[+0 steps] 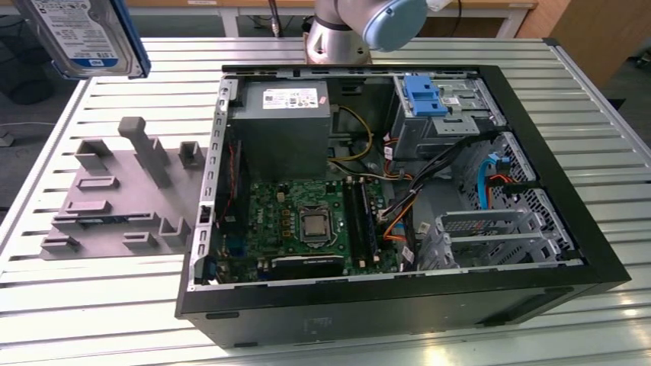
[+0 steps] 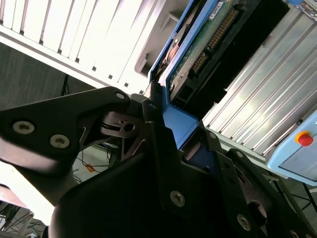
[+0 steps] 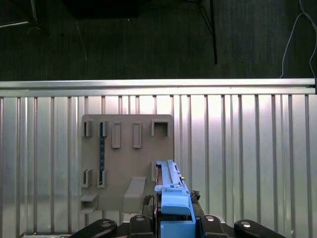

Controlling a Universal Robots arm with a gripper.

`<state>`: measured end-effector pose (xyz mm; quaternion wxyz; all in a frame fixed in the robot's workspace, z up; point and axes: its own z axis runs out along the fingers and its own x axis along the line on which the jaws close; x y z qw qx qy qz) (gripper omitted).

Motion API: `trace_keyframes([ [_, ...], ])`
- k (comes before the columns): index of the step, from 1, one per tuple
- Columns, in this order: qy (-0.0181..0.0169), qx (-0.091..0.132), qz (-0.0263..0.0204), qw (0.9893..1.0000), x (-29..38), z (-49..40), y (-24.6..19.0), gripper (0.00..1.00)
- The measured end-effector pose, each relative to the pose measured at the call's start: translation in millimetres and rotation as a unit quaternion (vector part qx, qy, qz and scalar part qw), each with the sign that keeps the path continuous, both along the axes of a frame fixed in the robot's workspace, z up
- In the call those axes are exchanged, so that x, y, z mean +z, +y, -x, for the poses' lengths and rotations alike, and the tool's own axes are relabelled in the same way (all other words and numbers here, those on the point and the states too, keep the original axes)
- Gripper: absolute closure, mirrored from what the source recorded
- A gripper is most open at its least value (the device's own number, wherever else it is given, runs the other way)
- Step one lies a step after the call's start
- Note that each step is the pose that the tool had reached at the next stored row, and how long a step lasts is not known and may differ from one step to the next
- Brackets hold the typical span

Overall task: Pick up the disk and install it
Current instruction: 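Pick up the disk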

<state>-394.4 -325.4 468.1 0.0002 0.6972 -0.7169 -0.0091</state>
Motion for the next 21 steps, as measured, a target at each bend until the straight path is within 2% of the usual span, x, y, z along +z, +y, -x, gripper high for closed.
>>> trace_keyframes([
  [21,0.0,0.0,0.0,1.0,0.0,-6.5,0.0,0.64],
])
